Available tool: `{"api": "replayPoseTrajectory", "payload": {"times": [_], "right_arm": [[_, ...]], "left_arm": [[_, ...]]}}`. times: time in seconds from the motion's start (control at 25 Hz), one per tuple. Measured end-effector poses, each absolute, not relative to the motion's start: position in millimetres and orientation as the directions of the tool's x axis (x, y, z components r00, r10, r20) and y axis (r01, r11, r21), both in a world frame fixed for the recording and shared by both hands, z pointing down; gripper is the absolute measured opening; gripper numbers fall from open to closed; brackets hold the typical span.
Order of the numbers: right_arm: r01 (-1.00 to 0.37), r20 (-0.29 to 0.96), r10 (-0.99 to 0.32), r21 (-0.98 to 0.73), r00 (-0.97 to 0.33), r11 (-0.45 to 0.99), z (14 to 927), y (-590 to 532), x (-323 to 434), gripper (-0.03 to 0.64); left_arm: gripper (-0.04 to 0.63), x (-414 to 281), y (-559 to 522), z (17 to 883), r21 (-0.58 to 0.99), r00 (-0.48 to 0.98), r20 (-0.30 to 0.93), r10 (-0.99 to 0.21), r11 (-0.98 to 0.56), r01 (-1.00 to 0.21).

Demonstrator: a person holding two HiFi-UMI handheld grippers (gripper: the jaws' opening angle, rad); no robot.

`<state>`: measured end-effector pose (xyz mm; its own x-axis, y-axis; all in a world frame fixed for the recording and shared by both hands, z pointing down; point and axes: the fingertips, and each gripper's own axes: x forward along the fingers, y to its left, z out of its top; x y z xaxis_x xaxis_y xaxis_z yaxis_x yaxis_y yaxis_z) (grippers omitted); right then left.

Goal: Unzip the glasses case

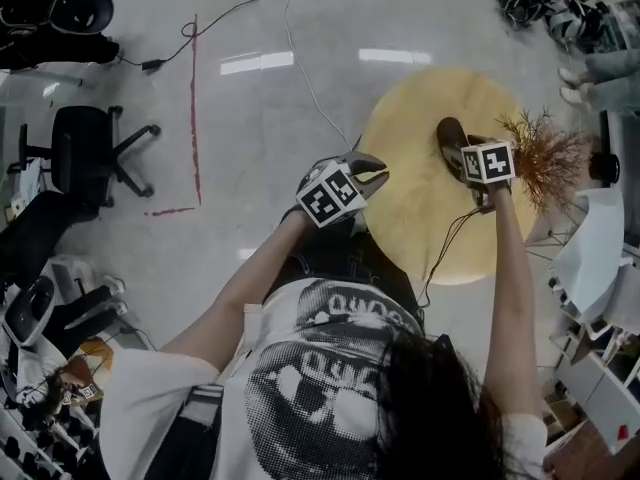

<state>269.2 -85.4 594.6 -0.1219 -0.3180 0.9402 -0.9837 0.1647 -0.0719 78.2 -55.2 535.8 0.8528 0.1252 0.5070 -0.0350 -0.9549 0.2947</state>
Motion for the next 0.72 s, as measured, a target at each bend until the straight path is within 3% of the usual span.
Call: {"api": "replayPoseTrajectory", "payload": {"times": [0.24, 0.48, 0.72], "right_arm": [[-0.992, 0.877, -0.467, -0.125, -0.114, 0.008, 565.7, -52.3, 261.9, 0.311], [-0.976, 0.769, -0.636, -0.184, -0.071, -0.114, 527.1, 0.2, 227.0, 0.225], [-0.941, 0.686, -0.728, -0.238, 0.012, -0.239, 506.9, 63.8, 176.2, 0.183]], "left_arm": [[0.029, 84.7, -54.5, 516.9, 0.301, 0.869, 0.469, 0.159, -0.953, 0.012], [0.029, 94.5, -45.5, 504.7, 0.346, 0.876, 0.432, 0.215, -0.936, 0.059], [0.029, 103.4, -29.3, 501.8, 0.346, 0.854, 0.441, 0.274, -0.930, 0.120]]}}
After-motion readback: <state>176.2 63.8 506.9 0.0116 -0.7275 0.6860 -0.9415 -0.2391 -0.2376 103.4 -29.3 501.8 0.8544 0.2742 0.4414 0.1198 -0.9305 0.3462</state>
